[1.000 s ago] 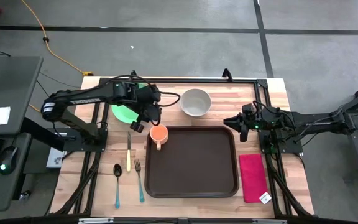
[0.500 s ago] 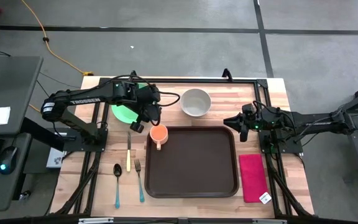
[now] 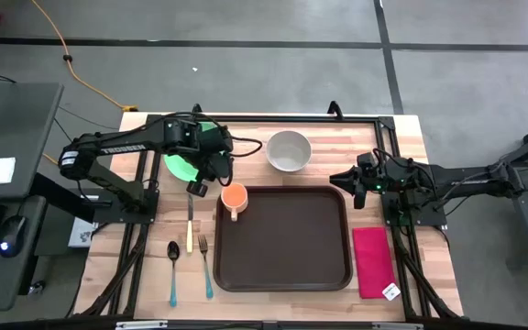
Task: Set up tray
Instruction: Put the green plate under the yellow mug on the brown serving tray
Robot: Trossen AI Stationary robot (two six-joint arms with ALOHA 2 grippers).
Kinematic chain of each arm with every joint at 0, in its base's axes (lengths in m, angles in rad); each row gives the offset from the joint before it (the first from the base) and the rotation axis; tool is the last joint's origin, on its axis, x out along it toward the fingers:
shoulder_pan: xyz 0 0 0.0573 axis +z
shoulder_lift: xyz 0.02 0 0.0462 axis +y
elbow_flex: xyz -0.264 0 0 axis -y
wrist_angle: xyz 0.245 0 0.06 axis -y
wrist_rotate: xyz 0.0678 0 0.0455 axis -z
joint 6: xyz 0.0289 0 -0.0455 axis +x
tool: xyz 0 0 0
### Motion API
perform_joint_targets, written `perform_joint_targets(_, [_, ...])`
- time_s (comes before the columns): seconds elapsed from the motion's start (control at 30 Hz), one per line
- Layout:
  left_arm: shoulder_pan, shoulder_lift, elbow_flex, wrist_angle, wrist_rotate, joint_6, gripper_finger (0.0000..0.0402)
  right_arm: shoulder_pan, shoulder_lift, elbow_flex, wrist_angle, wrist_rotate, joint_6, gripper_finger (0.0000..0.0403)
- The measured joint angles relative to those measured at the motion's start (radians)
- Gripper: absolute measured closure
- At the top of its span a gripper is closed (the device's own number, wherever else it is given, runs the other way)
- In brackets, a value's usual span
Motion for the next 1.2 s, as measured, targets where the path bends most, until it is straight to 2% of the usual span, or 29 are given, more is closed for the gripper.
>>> perform_joint_targets(0.47, [0.000,-0.143,-0.129,0.021,-0.051,-0.075,0.0316,0.000,0.000,0.000,-0.002,0.000,0.000,0.0347])
perform_joint_targets(0.9, [0.000,-0.155,-0.260,0.035,-0.229,-0.080,0.0316,0.000,0.000,0.000,-0.002,0.000,0.000,0.0347])
perform_joint_targets(1.2, [0.001,-0.155,-0.341,0.088,-0.239,-0.098,0.0316,0.000,0.000,0.000,-0.002,0.000,0.000,0.0348])
